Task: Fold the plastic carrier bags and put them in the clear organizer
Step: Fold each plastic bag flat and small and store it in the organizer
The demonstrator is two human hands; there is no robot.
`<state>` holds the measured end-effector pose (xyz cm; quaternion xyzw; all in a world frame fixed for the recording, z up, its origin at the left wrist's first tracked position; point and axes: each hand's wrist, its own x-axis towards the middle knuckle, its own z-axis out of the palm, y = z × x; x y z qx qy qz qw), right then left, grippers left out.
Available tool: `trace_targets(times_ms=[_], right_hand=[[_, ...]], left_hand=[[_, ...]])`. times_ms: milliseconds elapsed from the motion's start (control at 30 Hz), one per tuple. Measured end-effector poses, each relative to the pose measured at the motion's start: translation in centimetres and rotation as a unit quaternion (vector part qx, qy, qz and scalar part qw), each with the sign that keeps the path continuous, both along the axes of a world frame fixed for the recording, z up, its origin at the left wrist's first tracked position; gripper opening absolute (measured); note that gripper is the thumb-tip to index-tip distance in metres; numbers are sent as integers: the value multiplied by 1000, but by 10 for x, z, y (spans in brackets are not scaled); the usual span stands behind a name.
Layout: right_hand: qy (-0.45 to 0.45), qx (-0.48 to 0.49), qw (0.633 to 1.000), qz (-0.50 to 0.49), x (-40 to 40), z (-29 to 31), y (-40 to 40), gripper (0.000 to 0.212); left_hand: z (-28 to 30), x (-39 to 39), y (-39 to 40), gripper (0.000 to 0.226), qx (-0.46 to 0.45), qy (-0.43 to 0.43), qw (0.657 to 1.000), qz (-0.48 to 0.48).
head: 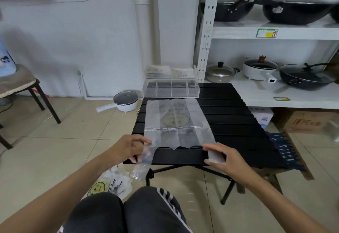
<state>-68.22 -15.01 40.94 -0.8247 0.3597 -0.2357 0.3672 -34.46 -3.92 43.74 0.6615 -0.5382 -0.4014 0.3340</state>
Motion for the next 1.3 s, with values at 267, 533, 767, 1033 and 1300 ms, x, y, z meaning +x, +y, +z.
trace_targets(times_ms=[267,533,767,1033,1300], right_hand=[[170,-238,956,-5,-12,-27,-11,101],[122,-187,975,-5,-12,-28,-2,81],[167,-288,943,5,-6,-30,-4,97],[164,-297,941,-19,3,-34,-8,79],[104,-241,965,-19,15,-21,-23,70]], left_hand=[[-24,13,-1,81,-153,-351,919,-96],[-42,4,-10,104,-167,-421,877,-160],[-36,0,-10,62,-221,-348,905,-106],[-34,11,-19,62,-248,-407,872,-113],[-29,15,-28,42,-179,-278,942,-51]])
